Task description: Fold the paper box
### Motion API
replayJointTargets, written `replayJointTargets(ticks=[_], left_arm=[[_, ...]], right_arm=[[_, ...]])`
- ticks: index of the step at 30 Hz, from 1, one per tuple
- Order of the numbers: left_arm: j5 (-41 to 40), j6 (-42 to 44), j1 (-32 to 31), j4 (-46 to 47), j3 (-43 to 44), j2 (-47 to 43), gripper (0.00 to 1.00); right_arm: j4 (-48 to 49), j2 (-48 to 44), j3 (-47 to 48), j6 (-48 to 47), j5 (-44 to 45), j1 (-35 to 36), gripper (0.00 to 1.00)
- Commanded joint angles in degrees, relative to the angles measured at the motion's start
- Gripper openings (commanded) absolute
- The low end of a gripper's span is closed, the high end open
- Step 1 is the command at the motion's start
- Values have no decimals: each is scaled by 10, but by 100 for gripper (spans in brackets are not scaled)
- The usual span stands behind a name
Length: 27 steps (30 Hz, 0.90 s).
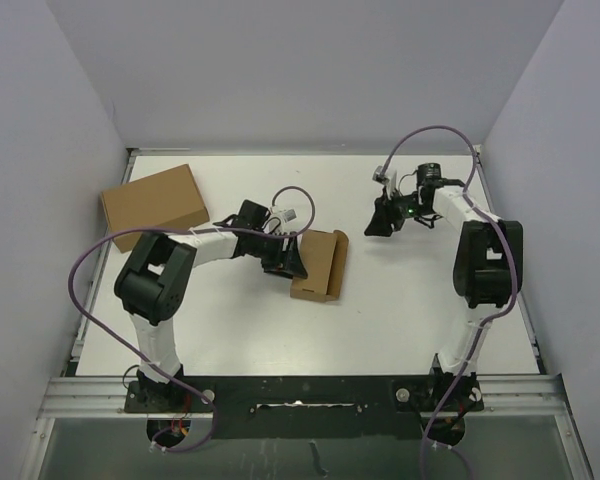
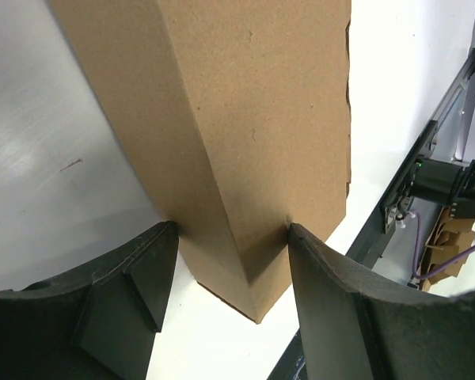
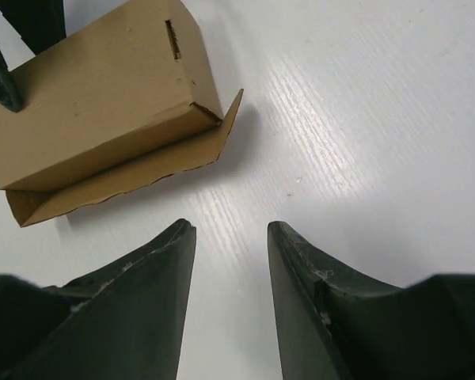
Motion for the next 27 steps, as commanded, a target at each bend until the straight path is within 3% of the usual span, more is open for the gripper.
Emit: replayJointTargets(ticks=[1,10,21,23,27], left_arm=[[-4,38,-2,-21,29,25,56],[-2,58,-2,-39,46,41,56],[4,59,-2,-36,50,42,56],[5,59,-2,-36,50,42,56],[5,59,-2,-36,50,41,56]], right_arm=[[-26,44,70,10,-33,28,43],[-91,141,183,25,-38,61,44],[-101,176,206,45,-7,78,38],[-101,179,206,46,-6,80,34],[-93,175,196,54,-8,81,15]])
